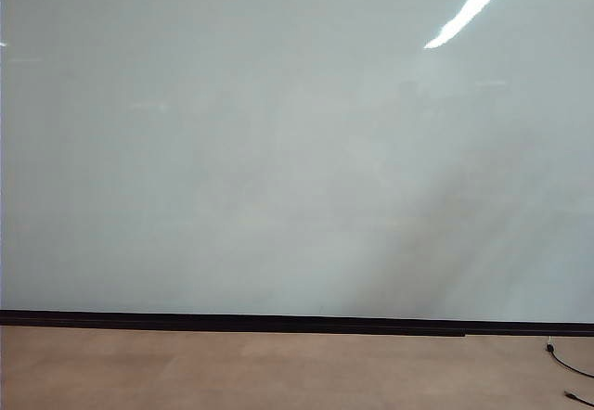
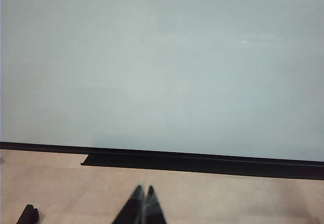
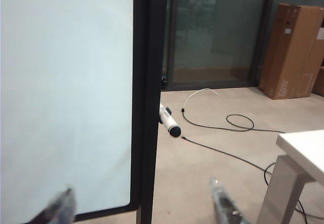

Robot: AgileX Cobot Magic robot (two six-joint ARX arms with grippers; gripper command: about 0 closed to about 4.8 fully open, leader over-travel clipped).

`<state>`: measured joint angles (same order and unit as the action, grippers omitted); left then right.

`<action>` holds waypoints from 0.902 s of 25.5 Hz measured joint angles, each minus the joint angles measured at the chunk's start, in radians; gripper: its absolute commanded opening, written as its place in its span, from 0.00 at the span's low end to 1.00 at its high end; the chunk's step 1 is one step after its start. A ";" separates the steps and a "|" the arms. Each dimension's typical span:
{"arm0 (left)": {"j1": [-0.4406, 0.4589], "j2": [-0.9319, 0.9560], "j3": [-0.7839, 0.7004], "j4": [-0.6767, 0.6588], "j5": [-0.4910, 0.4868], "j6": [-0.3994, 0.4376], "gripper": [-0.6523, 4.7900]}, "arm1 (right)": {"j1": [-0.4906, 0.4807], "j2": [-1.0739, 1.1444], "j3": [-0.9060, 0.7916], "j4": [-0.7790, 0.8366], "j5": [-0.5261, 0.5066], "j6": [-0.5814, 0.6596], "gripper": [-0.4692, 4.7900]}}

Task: Pick up the pen on the shelf to the right of the whiteboard and draw a cross mark.

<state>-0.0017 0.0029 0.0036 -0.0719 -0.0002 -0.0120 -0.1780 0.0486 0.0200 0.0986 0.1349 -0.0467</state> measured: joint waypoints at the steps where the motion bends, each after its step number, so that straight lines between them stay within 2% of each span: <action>1: 0.000 0.000 0.000 0.000 0.000 0.000 0.11 | -0.010 0.016 0.005 0.016 -0.011 -0.002 0.77; 8: 0.000 0.000 0.000 0.000 0.000 0.000 0.11 | -0.123 0.213 0.086 0.092 -0.132 -0.033 0.78; 10: 0.000 0.000 0.000 0.000 0.000 0.000 0.11 | -0.158 0.277 0.106 0.142 -0.180 -0.042 0.84; 12: 0.000 0.000 0.000 0.000 0.000 0.000 0.11 | -0.228 0.401 0.117 0.280 -0.285 -0.051 0.88; 16: 0.000 0.000 0.000 0.000 0.000 0.000 0.11 | -0.301 0.518 0.117 0.444 -0.400 -0.052 0.92; 21: 0.000 0.000 0.000 0.000 0.000 0.000 0.11 | -0.352 0.648 0.117 0.584 -0.489 -0.051 0.92; 23: 0.000 0.000 0.000 0.000 0.000 0.000 0.11 | -0.381 0.716 0.116 0.624 -0.526 -0.049 0.96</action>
<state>-0.0017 0.0032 0.0036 -0.0719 -0.0006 -0.0120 -0.5587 0.7647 0.1364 0.7227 -0.3916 -0.0956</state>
